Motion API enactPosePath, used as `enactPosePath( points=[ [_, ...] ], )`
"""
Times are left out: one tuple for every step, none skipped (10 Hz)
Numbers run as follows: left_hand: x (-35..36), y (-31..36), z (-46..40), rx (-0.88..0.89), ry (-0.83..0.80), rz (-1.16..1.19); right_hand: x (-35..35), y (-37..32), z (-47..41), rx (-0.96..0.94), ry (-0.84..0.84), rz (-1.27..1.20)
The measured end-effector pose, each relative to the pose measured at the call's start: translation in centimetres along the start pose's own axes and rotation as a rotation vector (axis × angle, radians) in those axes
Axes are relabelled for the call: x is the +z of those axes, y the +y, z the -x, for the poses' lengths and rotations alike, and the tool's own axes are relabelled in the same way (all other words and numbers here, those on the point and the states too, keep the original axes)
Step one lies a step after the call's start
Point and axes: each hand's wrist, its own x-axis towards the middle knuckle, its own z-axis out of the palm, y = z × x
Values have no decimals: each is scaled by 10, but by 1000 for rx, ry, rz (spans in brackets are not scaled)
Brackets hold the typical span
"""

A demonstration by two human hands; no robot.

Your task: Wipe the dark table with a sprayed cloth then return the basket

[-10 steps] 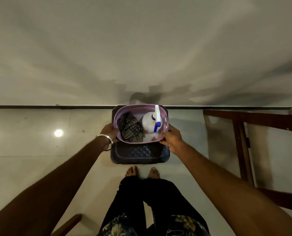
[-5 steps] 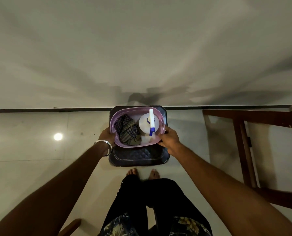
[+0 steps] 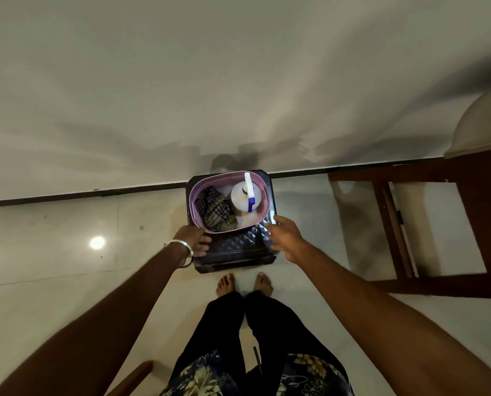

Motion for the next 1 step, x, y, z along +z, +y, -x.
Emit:
enactPosePath(
  points=[
    [10,-4,32,-23,-48,-54,-15,6,26,-46,64,59]
  ],
)
